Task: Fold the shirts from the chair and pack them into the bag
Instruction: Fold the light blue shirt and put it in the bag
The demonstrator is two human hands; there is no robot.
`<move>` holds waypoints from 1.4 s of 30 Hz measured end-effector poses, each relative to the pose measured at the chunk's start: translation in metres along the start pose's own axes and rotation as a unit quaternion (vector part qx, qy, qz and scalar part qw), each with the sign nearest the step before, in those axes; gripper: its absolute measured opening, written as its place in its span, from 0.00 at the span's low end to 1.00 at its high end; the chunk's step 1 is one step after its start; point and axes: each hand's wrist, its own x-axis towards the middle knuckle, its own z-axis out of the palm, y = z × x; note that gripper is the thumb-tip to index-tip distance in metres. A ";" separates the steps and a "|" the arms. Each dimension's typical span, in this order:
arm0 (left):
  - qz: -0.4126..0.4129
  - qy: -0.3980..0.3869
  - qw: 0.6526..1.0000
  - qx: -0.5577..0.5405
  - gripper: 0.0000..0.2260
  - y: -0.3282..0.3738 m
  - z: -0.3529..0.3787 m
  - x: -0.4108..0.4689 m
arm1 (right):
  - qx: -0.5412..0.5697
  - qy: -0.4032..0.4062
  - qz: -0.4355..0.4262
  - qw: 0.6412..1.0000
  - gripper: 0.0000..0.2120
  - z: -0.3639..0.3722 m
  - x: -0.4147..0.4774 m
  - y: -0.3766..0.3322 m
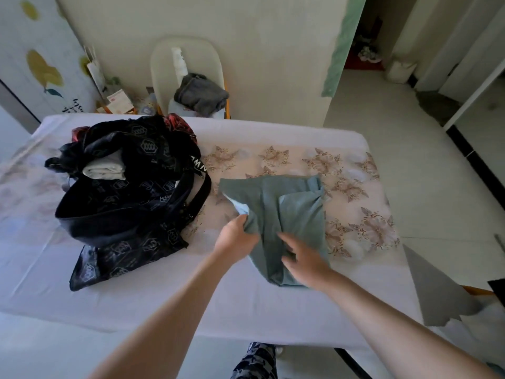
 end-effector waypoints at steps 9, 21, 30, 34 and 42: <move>0.196 -0.304 0.917 0.171 0.31 0.045 0.092 -0.022 | 0.181 0.179 0.171 0.952 0.12 -0.063 -0.005 0.031; 0.254 -0.037 0.945 0.201 0.17 -0.009 0.062 0.063 | -0.193 0.255 0.045 0.946 0.26 -0.049 0.057 0.017; 0.324 -0.018 0.887 0.329 0.21 0.036 0.050 0.163 | -0.128 0.240 0.220 0.937 0.19 -0.088 0.133 0.017; 0.321 -0.012 0.853 0.411 0.16 0.041 0.041 0.205 | -0.098 0.329 0.071 0.936 0.03 -0.090 0.145 0.019; 0.161 -0.002 0.951 0.263 0.14 0.019 0.033 0.231 | -0.161 0.243 0.075 0.954 0.07 -0.084 0.180 0.022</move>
